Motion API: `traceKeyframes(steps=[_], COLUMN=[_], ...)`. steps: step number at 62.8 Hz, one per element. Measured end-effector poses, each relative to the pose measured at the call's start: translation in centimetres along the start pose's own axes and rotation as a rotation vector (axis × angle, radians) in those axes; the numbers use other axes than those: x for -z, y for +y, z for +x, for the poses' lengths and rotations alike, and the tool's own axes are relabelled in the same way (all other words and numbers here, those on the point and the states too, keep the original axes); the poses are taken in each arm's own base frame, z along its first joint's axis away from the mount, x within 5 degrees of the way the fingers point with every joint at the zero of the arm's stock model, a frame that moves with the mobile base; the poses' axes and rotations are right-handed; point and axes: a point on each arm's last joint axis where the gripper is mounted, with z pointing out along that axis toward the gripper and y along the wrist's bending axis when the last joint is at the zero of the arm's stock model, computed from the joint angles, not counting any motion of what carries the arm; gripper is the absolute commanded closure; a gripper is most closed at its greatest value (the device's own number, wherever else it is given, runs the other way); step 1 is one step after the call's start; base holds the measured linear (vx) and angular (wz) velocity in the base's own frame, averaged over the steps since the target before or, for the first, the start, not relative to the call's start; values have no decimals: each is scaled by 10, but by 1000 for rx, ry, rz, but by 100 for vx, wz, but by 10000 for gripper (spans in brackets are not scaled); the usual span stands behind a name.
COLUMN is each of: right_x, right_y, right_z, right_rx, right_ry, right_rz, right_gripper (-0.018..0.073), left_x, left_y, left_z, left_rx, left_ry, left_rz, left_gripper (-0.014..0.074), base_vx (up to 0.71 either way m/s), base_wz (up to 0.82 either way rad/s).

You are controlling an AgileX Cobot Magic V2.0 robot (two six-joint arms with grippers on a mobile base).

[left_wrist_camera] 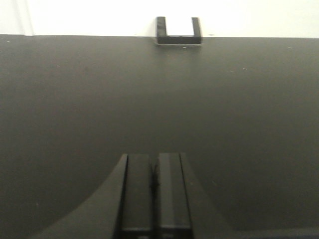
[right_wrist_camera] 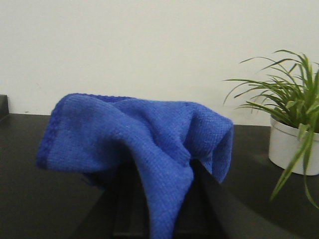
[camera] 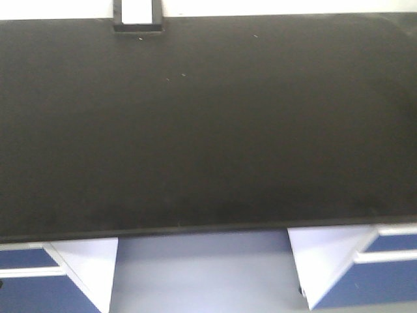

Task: Wipe right workspace with blue cloth

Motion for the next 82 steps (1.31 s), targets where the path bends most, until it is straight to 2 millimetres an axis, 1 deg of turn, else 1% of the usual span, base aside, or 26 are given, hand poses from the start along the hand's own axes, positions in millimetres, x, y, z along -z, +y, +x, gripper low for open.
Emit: traceKeyframes(steps=[30,82], right_x=[0,0], right_y=[0,0], right_z=[0,-1], right_rx=[0,-6], right_ry=[0,-9], right_rz=[0,3], right_gripper=[559,559], left_x=[0,0], left_y=[0,0], left_z=[0,0], left_rx=[0,0], left_ry=[0,0], left_rz=[0,0], left_gripper=[602,602], base_vx=[18,1], base_wz=[12,1])
